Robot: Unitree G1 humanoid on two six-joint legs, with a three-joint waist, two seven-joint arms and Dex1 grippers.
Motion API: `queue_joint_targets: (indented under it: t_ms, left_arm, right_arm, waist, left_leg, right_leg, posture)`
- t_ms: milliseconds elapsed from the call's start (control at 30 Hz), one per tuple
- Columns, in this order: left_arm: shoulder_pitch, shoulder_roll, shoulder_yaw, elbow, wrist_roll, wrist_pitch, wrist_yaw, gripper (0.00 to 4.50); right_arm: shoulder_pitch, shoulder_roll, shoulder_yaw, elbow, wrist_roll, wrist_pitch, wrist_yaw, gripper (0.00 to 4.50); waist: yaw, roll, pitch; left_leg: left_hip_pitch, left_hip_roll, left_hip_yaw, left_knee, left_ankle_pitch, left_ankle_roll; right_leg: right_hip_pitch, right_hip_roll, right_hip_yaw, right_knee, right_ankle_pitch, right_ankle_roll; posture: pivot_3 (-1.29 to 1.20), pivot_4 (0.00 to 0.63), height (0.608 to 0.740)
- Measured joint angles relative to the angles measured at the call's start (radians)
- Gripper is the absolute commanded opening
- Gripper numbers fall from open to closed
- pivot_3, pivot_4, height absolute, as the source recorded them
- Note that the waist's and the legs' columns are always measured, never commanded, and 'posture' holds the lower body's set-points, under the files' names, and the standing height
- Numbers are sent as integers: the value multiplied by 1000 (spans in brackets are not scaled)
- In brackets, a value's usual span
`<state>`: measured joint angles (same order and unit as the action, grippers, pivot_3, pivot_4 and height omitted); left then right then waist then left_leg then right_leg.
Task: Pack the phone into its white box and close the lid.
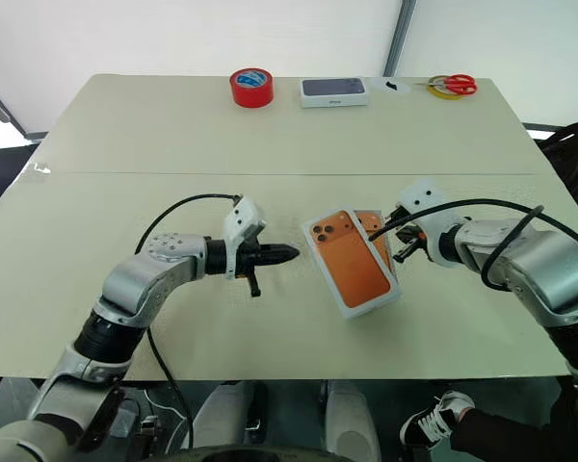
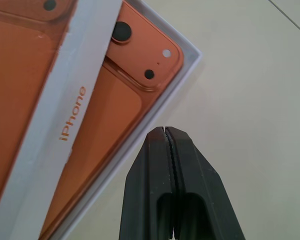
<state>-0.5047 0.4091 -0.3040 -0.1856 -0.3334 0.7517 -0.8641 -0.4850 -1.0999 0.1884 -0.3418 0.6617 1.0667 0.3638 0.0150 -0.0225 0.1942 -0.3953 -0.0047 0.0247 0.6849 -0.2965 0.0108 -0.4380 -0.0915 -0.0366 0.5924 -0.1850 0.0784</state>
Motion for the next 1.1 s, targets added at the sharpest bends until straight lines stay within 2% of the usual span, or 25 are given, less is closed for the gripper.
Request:
queue_joint_targets:
  t_ms: [133,300,467,767,1100]
  left_arm:
    - [-19,-29,-86,46,63,-19,18,0]
    - [-80,-139,-138,160,128,-53,76,0]
    - [-94,-204,-128,195,134,-79,118,0]
    - [-105,-298,-39,261,129,-90,201,0]
    - [-130,-347,-5,300,134,-93,247,0]
  right_arm:
    - [0,23,0,-5,-47,0,54,20]
    - [1,32,-1,-28,-84,16,98,20]
    - [12,49,-10,-50,-113,40,119,20]
    - [33,62,-39,-67,-164,77,131,20]
    - [53,100,-47,-65,-220,86,138,20]
  waist:
    - [-1,0,0]
    - [-1,0,0]
    - [-2,0,0]
    - [-1,0,0]
    - [-1,0,0]
  left_leg:
    - [0,0,0,0,0,0]
    - [0,0,0,0,0,0]
    - [0,0,0,0,0,0]
    - [1,0,0,1,0,0]
    - [1,0,0,1,0,0]
  right_leg:
    - [0,0,0,0,0,0]
    - [0,0,0,1,0,0]
    - [0,0,0,1,1,1]
    - [0,0,0,2,1,1]
    - [0,0,0,2,2,3]
  posture:
    - [0,150,736]
    - [0,150,736]
    - [0,150,736]
    - [0,150,736]
    - [0,150,736]
